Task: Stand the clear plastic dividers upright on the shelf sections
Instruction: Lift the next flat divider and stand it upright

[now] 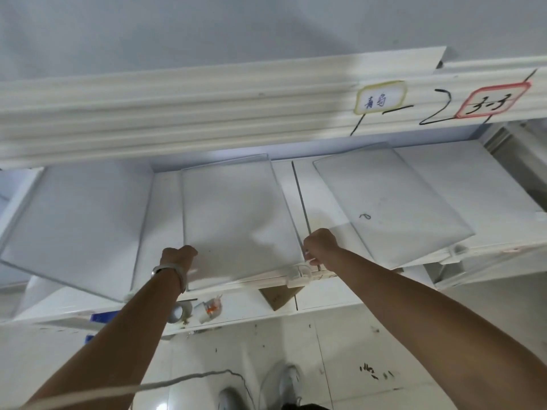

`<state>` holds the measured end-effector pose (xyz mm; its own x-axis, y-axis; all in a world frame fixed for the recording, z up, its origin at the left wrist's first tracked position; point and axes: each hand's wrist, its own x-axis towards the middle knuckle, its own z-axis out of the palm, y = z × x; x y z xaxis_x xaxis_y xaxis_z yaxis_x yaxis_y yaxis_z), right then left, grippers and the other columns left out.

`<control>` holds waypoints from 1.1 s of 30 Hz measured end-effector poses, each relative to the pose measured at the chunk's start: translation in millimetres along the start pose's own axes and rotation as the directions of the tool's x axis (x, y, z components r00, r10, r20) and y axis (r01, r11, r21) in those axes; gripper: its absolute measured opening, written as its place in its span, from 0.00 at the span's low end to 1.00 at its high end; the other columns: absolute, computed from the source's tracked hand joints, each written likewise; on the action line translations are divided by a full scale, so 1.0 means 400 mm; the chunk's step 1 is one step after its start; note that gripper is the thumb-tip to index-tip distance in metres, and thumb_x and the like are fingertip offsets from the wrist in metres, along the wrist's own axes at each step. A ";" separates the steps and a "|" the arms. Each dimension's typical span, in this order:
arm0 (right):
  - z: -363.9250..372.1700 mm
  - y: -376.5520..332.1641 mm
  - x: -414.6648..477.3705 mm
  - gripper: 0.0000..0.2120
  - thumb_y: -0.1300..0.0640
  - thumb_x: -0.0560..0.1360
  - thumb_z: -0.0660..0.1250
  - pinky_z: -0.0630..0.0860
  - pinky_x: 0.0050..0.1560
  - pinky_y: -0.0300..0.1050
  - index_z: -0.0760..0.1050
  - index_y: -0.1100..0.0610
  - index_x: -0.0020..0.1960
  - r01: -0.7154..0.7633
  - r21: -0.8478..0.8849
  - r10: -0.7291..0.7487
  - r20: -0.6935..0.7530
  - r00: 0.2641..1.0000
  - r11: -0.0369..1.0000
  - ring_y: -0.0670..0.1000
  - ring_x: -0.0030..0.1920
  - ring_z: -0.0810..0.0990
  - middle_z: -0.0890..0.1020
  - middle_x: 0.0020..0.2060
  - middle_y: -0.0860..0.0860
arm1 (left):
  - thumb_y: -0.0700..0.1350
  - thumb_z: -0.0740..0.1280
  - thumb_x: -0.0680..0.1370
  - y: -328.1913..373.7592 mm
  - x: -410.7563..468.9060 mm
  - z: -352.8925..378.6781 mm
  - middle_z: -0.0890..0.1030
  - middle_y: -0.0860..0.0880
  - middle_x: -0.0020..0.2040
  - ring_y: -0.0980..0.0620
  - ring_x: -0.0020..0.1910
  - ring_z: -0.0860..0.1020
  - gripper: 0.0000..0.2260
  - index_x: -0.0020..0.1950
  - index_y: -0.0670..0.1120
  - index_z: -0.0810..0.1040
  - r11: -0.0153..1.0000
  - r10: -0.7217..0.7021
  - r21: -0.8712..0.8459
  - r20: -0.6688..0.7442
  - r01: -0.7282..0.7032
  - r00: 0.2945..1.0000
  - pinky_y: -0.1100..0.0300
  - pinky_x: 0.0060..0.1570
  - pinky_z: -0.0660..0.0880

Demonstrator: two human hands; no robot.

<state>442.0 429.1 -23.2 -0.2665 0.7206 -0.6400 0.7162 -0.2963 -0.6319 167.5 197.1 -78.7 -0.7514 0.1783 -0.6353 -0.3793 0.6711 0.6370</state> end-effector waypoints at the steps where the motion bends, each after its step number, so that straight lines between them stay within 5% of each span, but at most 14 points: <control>1: 0.004 -0.001 0.005 0.09 0.68 0.69 0.62 0.77 0.29 0.42 0.80 0.68 0.45 -0.003 0.001 0.003 -0.011 1.000 1.000 0.58 0.30 0.82 0.85 0.39 0.64 | 0.46 0.72 0.61 0.022 -0.038 -0.007 0.81 0.38 0.51 0.36 0.47 0.80 0.24 0.54 0.37 0.77 0.998 -0.037 -0.044 0.015 0.037 0.999 0.39 0.50 0.78; 4: 0.004 0.003 0.014 0.10 0.68 0.68 0.62 0.72 0.31 0.41 0.80 0.69 0.45 -0.026 -0.015 0.025 -0.033 0.999 1.000 0.57 0.30 0.79 0.83 0.34 0.63 | 0.39 0.71 0.71 0.080 -0.174 -0.023 0.75 0.42 0.37 0.45 0.33 0.75 0.06 0.42 0.39 0.75 0.986 -0.107 -0.115 0.092 0.117 0.990 0.54 0.36 0.74; 7: -0.003 0.016 0.015 0.08 0.67 0.70 0.64 0.70 0.30 0.40 0.79 0.66 0.46 0.002 -0.032 -0.003 -0.030 1.000 0.999 0.55 0.31 0.76 0.80 0.35 0.58 | 0.37 0.69 0.74 0.091 -0.211 -0.031 0.75 0.45 0.37 0.48 0.33 0.72 0.04 0.41 0.43 0.75 0.980 -0.130 -0.130 0.170 0.153 0.977 0.58 0.33 0.70; 11: -0.023 0.044 0.010 0.08 0.68 0.68 0.68 0.72 0.36 0.45 0.83 0.65 0.46 0.096 -0.016 -0.096 -0.006 0.995 0.995 0.56 0.37 0.79 0.80 0.37 0.56 | 0.37 0.65 0.77 0.150 -0.282 -0.038 0.83 0.49 0.29 0.54 0.23 0.70 0.03 0.47 0.44 0.77 0.986 0.091 -0.151 0.153 -0.068 0.984 0.65 0.27 0.67; 14: -0.033 0.054 -0.009 0.08 0.68 0.72 0.67 0.72 0.35 0.47 0.83 0.65 0.48 0.112 0.028 -0.114 0.079 0.990 0.993 0.55 0.34 0.76 0.80 0.38 0.58 | 0.36 0.66 0.77 0.218 -0.361 -0.058 0.84 0.40 0.39 0.53 0.18 0.73 0.10 0.58 0.39 0.74 0.941 0.317 -0.168 0.141 -0.293 0.938 0.65 0.22 0.71; 17: -0.048 0.053 -0.040 0.15 0.72 0.72 0.56 0.70 0.30 0.44 0.82 0.69 0.46 0.158 0.055 -0.164 0.133 0.977 0.986 0.53 0.26 0.71 0.78 0.35 0.61 | 0.36 0.69 0.75 0.283 -0.458 -0.069 0.81 0.37 0.42 0.49 0.19 0.77 0.21 0.66 0.44 0.70 0.894 0.440 -0.179 0.193 -0.410 0.877 0.60 0.21 0.75; 21: -0.063 0.058 -0.087 0.20 0.72 0.70 0.54 0.72 0.35 0.39 0.83 0.63 0.48 0.292 -0.076 -0.274 0.189 0.943 0.953 0.53 0.38 0.77 0.83 0.39 0.54 | 0.31 0.60 0.76 0.357 -0.557 -0.048 0.79 0.42 0.56 0.49 0.17 0.75 0.22 0.69 0.43 0.66 0.829 0.553 -0.235 0.210 -0.507 0.806 0.60 0.18 0.73; 23: -0.066 0.070 -0.106 0.17 0.67 0.74 0.57 0.74 0.46 0.40 0.81 0.58 0.55 0.395 -0.235 -0.347 0.220 0.912 0.888 0.52 0.49 0.78 0.82 0.49 0.50 | 0.30 0.60 0.75 0.384 -0.589 -0.031 0.78 0.43 0.57 0.49 0.16 0.74 0.20 0.66 0.43 0.68 0.819 0.572 -0.183 0.183 -0.544 0.799 0.61 0.17 0.72; 25: -0.069 0.085 -0.126 0.11 0.55 0.74 0.60 0.72 0.53 0.44 0.77 0.50 0.54 0.505 -0.509 -0.414 0.289 0.863 0.697 0.50 0.53 0.77 0.78 0.52 0.46 | 0.31 0.60 0.74 0.402 -0.615 -0.011 0.77 0.42 0.56 0.48 0.18 0.74 0.17 0.60 0.45 0.69 0.799 0.601 -0.111 0.171 -0.591 0.780 0.62 0.17 0.70; 28: -0.056 0.104 -0.152 0.09 0.44 0.72 0.61 0.71 0.49 0.47 0.71 0.49 0.46 0.581 -0.682 -0.481 0.366 0.797 0.444 0.52 0.45 0.78 0.77 0.46 0.46 | 0.32 0.60 0.72 0.416 -0.633 0.023 0.76 0.41 0.50 0.47 0.23 0.71 0.15 0.55 0.46 0.70 0.774 0.629 -0.031 0.152 -0.633 0.762 0.63 0.22 0.65; 33: 0.000 0.140 -0.146 0.21 0.36 0.75 0.57 0.72 0.42 0.46 0.69 0.54 0.39 0.566 -0.756 -0.602 0.295 0.742 0.327 0.54 0.35 0.76 0.78 0.35 0.49 | 0.32 0.58 0.71 0.428 -0.651 0.073 0.75 0.43 0.48 0.46 0.26 0.70 0.16 0.58 0.40 0.72 0.763 0.638 0.016 0.146 -0.647 0.756 0.63 0.24 0.65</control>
<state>497.7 370.6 -21.3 -0.8191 0.5283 -0.2235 0.5715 0.7851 -0.2386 313.8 286.7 183.1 -0.7311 0.6682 -0.1376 0.2052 0.4076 0.8898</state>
